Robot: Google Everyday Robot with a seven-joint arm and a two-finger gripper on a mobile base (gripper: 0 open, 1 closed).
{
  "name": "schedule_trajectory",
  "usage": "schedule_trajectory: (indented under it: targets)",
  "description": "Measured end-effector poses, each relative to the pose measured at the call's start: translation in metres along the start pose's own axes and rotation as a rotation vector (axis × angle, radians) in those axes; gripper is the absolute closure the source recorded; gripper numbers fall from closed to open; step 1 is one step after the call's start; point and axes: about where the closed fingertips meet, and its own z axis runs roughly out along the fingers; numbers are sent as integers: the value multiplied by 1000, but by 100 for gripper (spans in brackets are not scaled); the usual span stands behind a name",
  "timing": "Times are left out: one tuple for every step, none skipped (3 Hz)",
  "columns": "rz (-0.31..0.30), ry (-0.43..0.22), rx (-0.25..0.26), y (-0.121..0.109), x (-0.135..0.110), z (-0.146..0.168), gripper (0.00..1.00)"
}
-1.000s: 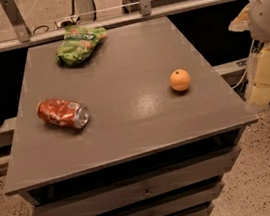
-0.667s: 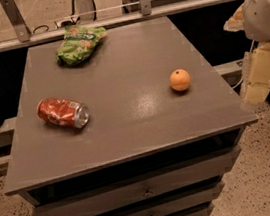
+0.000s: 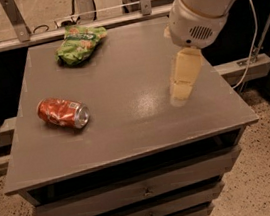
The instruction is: Place coke can upright
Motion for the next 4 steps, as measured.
schedule_trajectory:
  targets:
    - [12,-38,-43,-8,-54,34,0]
    - [23,-75,-91,-11,-105,62,0]
    - [36,-103,-133,-12,-152,84,0]
    - [51,-116,-160,-7,-193,106,0]
